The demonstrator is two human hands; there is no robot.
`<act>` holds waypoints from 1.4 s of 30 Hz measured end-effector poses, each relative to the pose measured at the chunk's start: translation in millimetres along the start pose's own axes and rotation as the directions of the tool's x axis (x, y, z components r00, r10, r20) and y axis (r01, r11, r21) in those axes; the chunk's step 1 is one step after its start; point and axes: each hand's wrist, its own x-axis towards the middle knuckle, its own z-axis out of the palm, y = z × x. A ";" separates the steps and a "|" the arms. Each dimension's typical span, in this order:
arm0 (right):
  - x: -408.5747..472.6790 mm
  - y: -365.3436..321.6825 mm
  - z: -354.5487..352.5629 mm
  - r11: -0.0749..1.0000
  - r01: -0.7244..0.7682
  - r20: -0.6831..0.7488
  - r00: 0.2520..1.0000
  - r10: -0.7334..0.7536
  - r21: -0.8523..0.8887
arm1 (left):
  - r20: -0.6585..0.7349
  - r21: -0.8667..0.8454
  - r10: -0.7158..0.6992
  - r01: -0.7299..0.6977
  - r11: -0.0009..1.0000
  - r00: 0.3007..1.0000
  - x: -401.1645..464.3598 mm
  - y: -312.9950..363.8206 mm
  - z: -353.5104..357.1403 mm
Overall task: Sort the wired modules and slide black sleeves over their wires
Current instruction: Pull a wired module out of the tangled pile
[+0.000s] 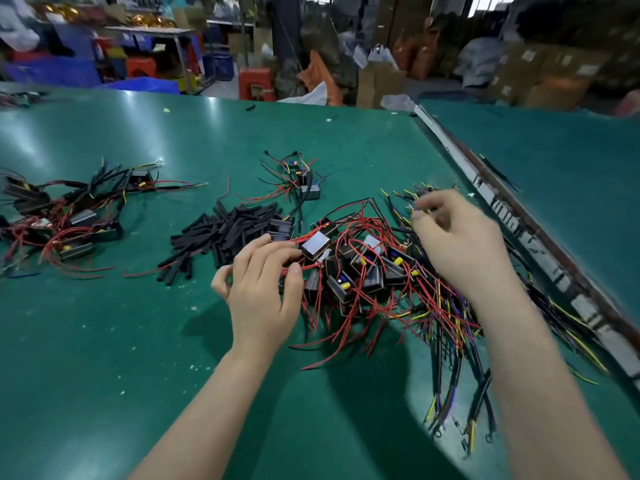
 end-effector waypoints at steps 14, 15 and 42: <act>81.4 10.8 66.6 0.859 0.044 0.153 0.987 0.040 -0.509 | -0.035 -0.150 -0.106 0.099 0.984 0.994 0.1 -3.9 1.6; 81.0 8.6 60.9 0.871 0.052 0.134 0.991 0.017 -0.489 | -0.025 -0.164 -0.121 0.115 0.980 0.992 1.5 -3.5 2.7; 83.4 4.4 35.3 0.967 0.086 0.320 0.947 -0.005 -0.240 | 0.004 -0.202 -0.231 0.227 0.953 0.973 0.3 -4.9 4.3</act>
